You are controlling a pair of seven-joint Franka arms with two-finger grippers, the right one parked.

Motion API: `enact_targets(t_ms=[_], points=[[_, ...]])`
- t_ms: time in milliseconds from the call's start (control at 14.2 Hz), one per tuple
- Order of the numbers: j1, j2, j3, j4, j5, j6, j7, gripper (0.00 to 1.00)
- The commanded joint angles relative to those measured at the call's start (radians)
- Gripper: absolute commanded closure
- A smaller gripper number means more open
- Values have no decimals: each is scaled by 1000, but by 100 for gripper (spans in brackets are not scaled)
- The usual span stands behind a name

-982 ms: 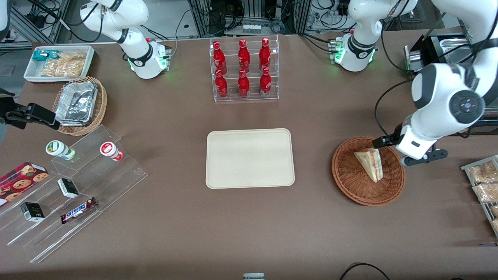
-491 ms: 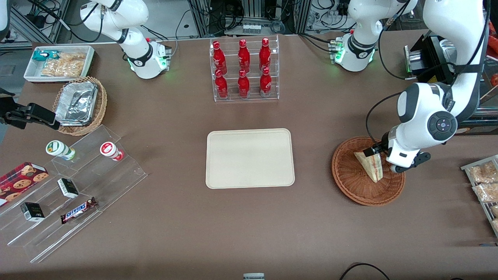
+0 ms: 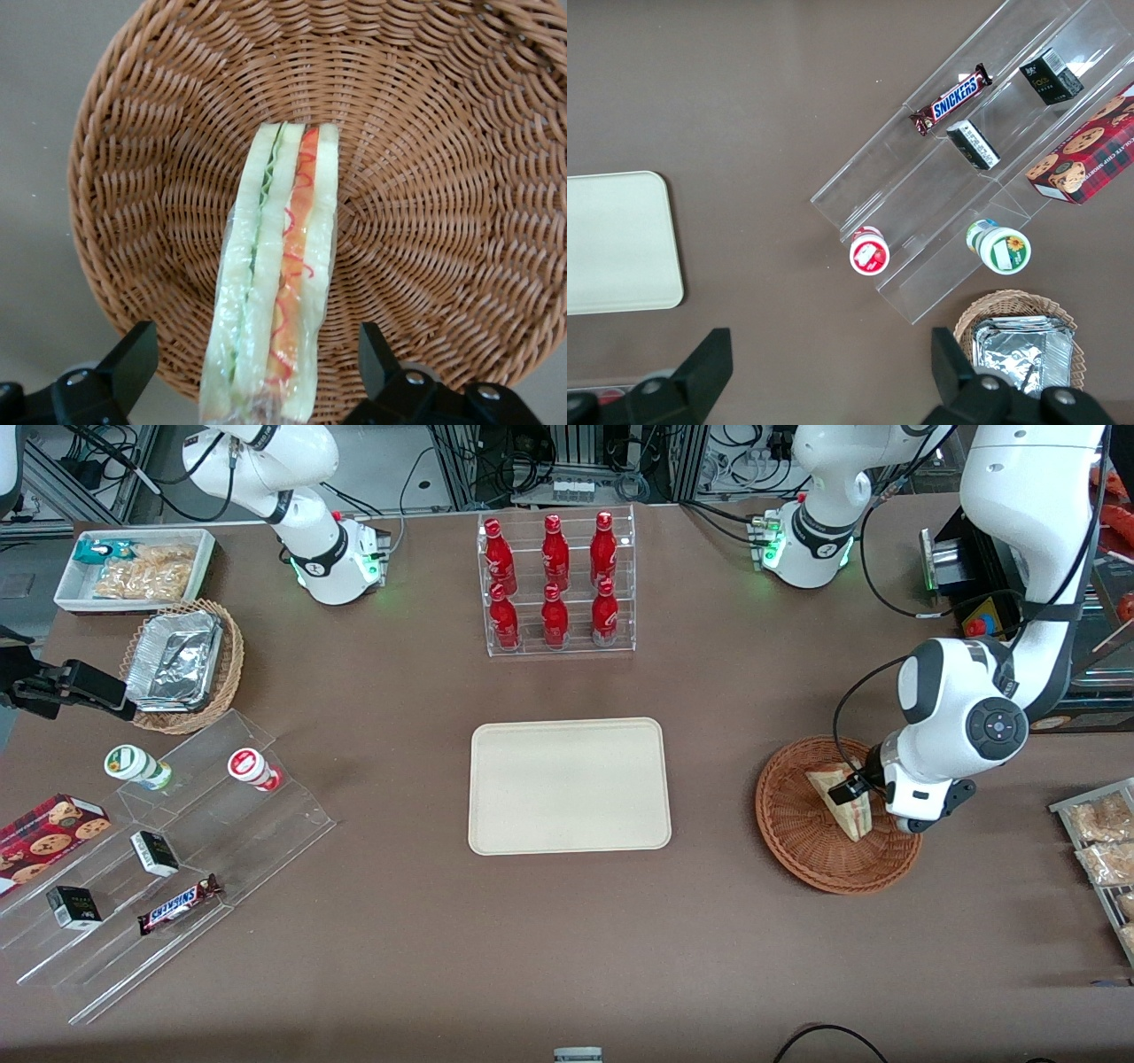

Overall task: Place sandwich from basket to tray
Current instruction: 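Close the left gripper on the wrapped sandwich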

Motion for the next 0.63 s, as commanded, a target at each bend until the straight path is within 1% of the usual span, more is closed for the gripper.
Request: enact_targets(t_ms=[0,70,140,281,351,421,491,561], points=[[2,15,-6,-31,-11,60,-40,0],[2,27,-6,-35,-11,72,-42,1],[1,30,-5,-37,-11,74,-43,9],[-4,26,-6,-40,-11,68,-60,46],[-4,24,-5,-39,-11,66,-77,67],[-4,21,-5,-37,-11,66,-79,82],[-4,18,-6,-36,-10,64,-73,90],[-4,3,-5,-31,-5,64,-57,94]])
